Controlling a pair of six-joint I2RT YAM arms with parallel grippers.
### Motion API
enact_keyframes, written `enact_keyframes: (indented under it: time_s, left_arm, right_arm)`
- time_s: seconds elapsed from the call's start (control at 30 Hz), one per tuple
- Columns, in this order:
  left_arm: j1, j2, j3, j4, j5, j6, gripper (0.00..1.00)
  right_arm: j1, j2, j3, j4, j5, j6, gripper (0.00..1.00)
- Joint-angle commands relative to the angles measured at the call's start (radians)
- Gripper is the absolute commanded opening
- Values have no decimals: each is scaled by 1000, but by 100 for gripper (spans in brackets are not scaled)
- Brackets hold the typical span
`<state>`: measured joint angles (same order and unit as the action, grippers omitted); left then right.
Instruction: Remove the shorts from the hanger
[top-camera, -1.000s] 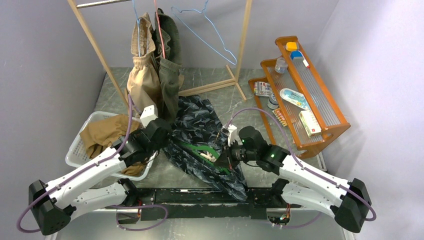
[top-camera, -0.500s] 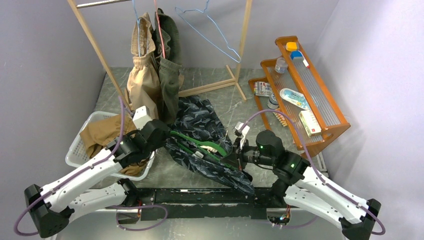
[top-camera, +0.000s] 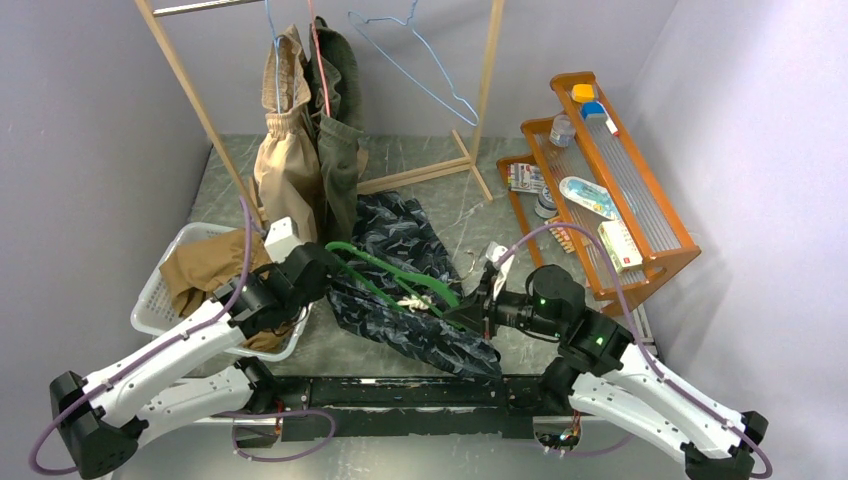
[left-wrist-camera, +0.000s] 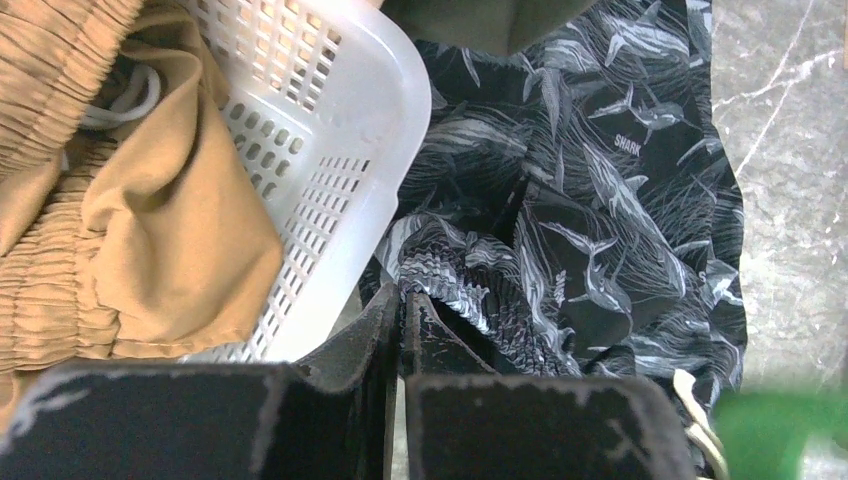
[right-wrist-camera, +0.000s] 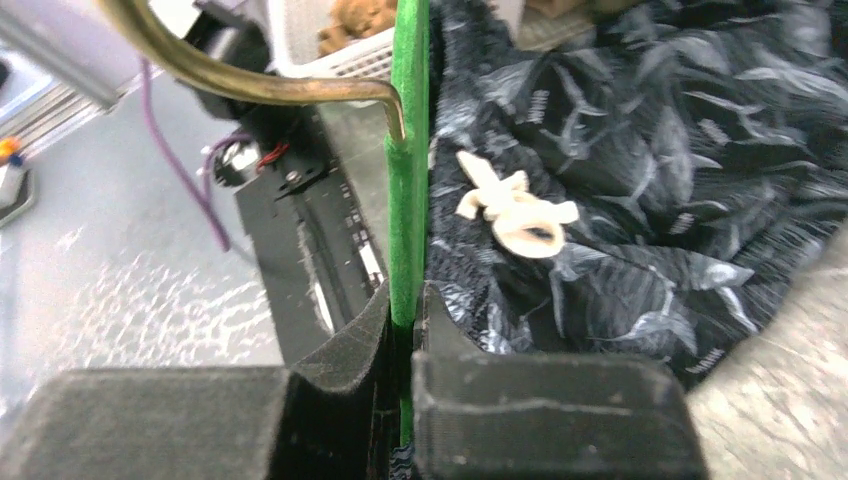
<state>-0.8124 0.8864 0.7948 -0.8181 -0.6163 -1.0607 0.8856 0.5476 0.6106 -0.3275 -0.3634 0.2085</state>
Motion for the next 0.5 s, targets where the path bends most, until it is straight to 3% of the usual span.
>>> enact_keyframes:
  time_s: [0.0,0.1,0.27,0.37,0.47]
  left_arm:
    - [17,-30,-29,71,21,67,7]
    - [17,-61,-53,159,88,122,7]
    - [18,-78,-97,377,325,282,9]
    - [17,-53,-99,430,428,317,18]
    - [15,-19,-105,496,547,350,34]
  right_arm:
    - [5,0,18,-49,222,51,0]
    - [5,35,14,-60,399,111,0]
    - [4,84,30,-84,605,246,0]
    - [5,94,-14,-51,635,298,0]
    - [5,145,-11,-60,683,326,0]
